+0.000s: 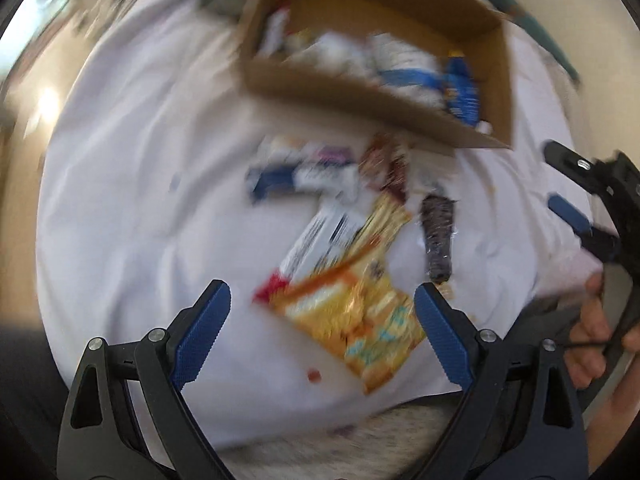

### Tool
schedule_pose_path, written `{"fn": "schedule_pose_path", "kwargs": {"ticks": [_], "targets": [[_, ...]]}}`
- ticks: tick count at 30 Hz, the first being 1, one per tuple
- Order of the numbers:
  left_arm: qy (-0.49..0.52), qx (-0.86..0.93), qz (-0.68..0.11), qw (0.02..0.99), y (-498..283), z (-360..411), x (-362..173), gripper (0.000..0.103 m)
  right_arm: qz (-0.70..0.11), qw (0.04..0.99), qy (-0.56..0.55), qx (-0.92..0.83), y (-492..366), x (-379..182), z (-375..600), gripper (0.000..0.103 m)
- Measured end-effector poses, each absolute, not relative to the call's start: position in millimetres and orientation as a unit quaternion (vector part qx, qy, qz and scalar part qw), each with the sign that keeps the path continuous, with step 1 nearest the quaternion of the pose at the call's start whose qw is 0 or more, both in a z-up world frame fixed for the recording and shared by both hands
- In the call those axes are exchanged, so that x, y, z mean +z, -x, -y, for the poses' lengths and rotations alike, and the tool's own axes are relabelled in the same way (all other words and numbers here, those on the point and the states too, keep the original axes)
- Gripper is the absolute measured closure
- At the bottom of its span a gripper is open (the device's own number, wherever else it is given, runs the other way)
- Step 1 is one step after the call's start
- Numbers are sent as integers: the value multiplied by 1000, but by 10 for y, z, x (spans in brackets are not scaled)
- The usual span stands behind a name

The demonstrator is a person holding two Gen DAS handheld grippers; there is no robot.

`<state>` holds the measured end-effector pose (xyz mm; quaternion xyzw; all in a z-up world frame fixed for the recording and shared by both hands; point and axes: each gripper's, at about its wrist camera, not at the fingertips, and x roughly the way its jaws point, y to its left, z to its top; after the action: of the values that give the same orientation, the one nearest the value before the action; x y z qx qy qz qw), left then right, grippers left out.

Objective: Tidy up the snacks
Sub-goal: 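Lower the left gripper and grasp the orange cheese snack bag, then grasp the dark jerky pack with right gripper while left holds orange bag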

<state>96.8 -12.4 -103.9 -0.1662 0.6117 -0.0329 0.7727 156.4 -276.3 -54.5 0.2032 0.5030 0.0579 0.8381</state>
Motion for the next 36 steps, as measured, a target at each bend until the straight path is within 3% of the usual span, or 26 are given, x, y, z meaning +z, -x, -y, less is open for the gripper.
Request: {"fn": "schedule_pose_path", "kwargs": {"ticks": [10,16,17,18,19,22,36], "targets": [[262,81,-646,712,-818,525,-1486,12,-512,812,-273,65,-1607,-622,2934,11],[198,113,-646,728,-830,783,-1546,12,-541,765,-344,64,-1588,-848,3108,11],[196,118,-647,727,-815,792,-1571,18,-542,761,-350,63,-1584,-862,3126,11],[194,119,-650,725,-806,798,-1593,31,-543,760,-352,62,-1583,-867,3136,11],[187,118,-654,723,-799,802,-1609,38,-543,759,-353,61,-1581,-864,3141,11],[171,105,-652,731,-774,820,-1577,52,-543,757,-359,65,-1580,-856,3141,11],[86,14,-611,787,-900,246,-672,56,-560,747,-353,61,-1609,-932,3081,11]]}}
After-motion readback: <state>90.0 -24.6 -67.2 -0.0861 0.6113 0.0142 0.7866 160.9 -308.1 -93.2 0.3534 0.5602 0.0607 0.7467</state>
